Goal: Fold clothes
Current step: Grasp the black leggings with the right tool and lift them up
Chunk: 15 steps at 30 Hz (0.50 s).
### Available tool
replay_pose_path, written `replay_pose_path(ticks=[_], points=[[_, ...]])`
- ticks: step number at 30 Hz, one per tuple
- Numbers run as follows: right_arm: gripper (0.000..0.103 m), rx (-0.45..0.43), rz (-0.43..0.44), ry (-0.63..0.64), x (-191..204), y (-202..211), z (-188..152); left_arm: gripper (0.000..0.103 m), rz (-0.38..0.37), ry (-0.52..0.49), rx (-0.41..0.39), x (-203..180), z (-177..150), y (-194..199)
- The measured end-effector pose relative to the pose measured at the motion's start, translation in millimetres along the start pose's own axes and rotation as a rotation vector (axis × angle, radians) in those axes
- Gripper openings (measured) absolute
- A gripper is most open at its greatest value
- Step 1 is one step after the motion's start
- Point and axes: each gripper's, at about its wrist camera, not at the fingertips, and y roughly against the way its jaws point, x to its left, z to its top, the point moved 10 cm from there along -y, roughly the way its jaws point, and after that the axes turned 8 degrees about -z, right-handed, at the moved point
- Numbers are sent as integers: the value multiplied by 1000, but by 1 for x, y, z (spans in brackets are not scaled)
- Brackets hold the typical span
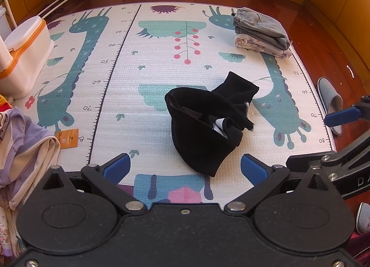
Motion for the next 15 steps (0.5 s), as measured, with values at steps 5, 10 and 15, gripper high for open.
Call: replay_pose_path(ticks=[5, 10, 15], points=[[103, 5, 0, 41, -20, -5, 22, 103, -69, -5, 36, 1, 4, -9], [103, 8, 5, 43, -41, -19, 38, 102, -166, -24, 86, 2, 12, -18], [102, -1, -14, 108, -56, -40, 51, 102, -219, -174, 146, -3, 18, -19]])
